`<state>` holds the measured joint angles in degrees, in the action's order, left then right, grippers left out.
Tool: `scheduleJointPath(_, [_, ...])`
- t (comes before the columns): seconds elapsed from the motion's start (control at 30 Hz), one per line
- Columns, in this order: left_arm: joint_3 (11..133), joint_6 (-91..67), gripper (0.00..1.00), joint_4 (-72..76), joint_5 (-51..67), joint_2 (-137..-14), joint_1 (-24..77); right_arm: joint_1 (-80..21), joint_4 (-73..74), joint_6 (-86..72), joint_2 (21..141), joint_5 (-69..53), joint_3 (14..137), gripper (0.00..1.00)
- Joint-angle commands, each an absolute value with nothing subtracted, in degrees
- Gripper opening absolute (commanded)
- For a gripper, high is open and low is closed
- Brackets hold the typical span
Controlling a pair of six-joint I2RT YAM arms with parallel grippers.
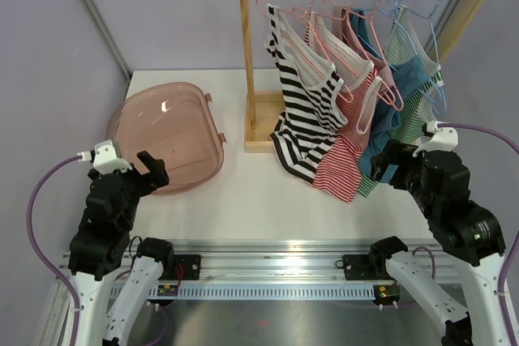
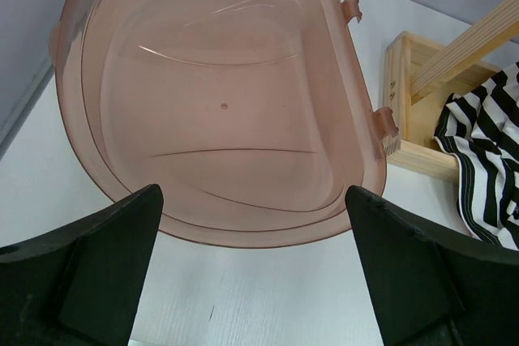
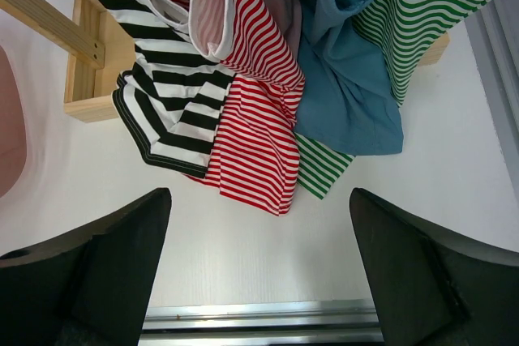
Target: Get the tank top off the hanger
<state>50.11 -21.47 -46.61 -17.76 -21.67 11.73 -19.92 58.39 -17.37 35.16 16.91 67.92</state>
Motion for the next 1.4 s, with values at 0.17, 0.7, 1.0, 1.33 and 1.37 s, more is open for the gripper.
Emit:
scheduleJointPath(0.17, [49.66, -21.97, 0.99, -43.33, -17.23, -20.3, 11.6, -20.3, 55.29, -17.05, 35.77, 15.47, 67.76, 0.99])
scheduleJointPath(0.7, [49.22, -21.97, 0.99, -42.8, -15.91, -20.04, 11.6, -20.3, 48.43, -10.55, 50.96, 2.2, 85.93, 0.95])
scheduleJointPath(1.0, [48.96, -21.62, 0.99, -42.36, -14.33, -21.88, 11.6, -20.39, 41.31, -6.86, 66.08, -7.03, 99.03, 0.77])
scheduleJointPath(1.33, [48.96, -21.27, 0.99, -42.1, -12.48, -24.35, 11.6, -20.3, 37.53, -0.35, 84.63, -7.9, 113.63, 0.75])
scheduleJointPath(1.37, [48.96, -21.27, 0.99, -42.1, -12.39, -24.52, 11.6, -20.3, 37.7, 2.0, 85.68, -8.26, 115.64, 0.75])
